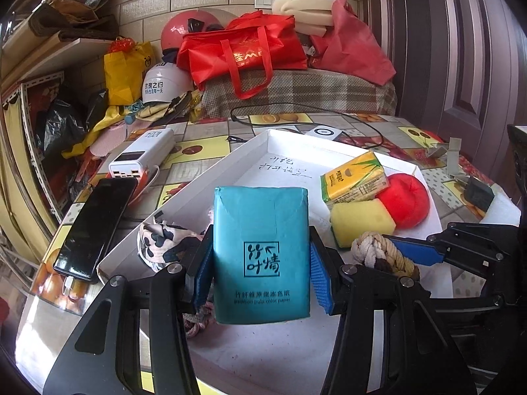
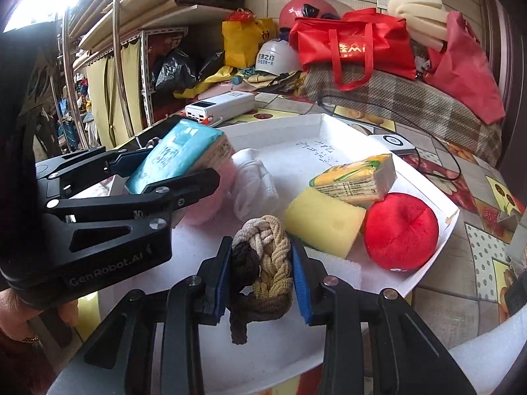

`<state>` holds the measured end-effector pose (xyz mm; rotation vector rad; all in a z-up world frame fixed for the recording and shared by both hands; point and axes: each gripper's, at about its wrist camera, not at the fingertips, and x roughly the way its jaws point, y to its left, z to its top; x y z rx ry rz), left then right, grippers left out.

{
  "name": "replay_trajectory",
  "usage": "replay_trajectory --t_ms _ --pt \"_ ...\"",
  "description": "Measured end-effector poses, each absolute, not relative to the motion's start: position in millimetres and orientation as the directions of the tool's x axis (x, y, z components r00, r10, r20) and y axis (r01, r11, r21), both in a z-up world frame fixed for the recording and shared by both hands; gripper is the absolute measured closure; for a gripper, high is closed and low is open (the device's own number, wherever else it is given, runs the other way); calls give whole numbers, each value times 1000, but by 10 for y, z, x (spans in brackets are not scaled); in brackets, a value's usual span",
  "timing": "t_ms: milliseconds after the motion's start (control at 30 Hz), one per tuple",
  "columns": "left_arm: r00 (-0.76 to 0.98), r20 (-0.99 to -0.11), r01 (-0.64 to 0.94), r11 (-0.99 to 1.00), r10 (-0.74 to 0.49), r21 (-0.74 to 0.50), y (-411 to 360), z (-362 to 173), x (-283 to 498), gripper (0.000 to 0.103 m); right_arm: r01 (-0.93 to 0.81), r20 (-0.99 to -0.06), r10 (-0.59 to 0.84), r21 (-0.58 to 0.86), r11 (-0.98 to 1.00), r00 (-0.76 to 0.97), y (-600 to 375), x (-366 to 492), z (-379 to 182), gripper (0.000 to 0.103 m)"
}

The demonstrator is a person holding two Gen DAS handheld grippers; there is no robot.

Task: Organize soft objects
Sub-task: 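Carry the teal tissue pack and knotted rope into the white box and release both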

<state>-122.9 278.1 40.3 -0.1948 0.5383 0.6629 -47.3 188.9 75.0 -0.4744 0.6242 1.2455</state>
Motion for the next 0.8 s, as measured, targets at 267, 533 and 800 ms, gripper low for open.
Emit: replay_trajectory --t_ms 267,533,800 --pt "637 -502 -688 725 585 -29 2960 441 -1225 52 -909 -609 718 -11 417 337 1987 -151 830 69" --pt "652 -451 -682 731 609 0 2879 493 -1242 52 -916 -559 756 -15 401 340 1974 -189 898 69" --pt "656 -424 -675 737 625 42 2806 519 -1226 52 -919 -541 768 -24 393 342 1979 -202 915 69"
